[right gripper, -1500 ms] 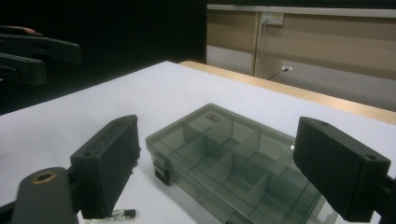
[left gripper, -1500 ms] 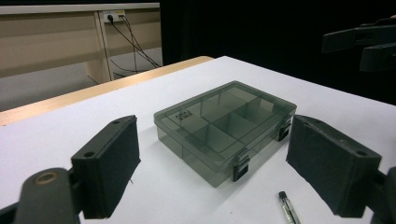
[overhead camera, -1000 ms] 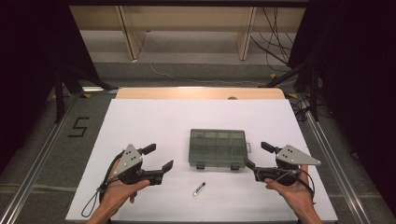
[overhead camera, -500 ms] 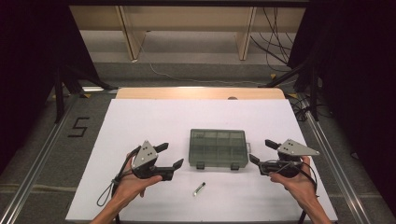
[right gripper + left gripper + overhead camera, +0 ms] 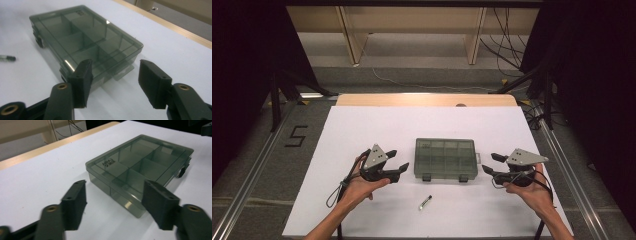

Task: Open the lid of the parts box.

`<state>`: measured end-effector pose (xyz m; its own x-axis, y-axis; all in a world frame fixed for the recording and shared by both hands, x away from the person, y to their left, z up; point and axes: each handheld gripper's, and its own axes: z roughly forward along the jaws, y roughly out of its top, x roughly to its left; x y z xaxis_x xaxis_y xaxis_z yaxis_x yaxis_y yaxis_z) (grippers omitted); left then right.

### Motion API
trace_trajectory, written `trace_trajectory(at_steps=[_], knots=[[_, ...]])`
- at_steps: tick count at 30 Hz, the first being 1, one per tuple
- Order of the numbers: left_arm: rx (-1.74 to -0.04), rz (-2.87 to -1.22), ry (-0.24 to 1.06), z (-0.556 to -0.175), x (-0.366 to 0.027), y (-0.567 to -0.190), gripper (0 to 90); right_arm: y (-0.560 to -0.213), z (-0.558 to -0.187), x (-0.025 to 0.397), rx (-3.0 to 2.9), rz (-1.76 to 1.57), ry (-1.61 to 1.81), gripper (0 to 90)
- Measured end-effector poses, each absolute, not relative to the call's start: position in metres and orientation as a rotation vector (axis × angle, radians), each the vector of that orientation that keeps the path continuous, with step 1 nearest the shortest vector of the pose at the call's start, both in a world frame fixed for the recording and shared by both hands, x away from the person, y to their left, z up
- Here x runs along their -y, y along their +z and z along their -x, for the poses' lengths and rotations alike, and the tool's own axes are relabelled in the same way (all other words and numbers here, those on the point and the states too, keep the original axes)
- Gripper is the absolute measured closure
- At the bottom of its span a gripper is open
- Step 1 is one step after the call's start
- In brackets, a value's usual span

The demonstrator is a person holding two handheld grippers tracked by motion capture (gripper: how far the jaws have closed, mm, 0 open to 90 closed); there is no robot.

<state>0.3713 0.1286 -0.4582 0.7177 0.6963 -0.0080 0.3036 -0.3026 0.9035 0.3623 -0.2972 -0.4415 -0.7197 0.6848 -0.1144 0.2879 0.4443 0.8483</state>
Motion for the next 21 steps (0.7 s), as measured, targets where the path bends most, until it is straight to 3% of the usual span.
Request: trace_trajectory(at_steps=[8,9,21], knots=[[-0.734,-2.041,0.446,-0.385,-0.123,-0.474,62.6,-0.449,-0.369,0.297,-2.354,-0.768,1.139,61.2],[-0.732,-2.061,0.438,-0.388,-0.121,-0.475,65.8,-0.451,-0.37,0.298,-2.379,-0.77,1.121,66.3],[-0.642,-2.142,0.416,-0.399,-0.108,-0.489,85.3,-0.465,-0.379,0.293,-2.482,-0.674,1.072,87.2]])
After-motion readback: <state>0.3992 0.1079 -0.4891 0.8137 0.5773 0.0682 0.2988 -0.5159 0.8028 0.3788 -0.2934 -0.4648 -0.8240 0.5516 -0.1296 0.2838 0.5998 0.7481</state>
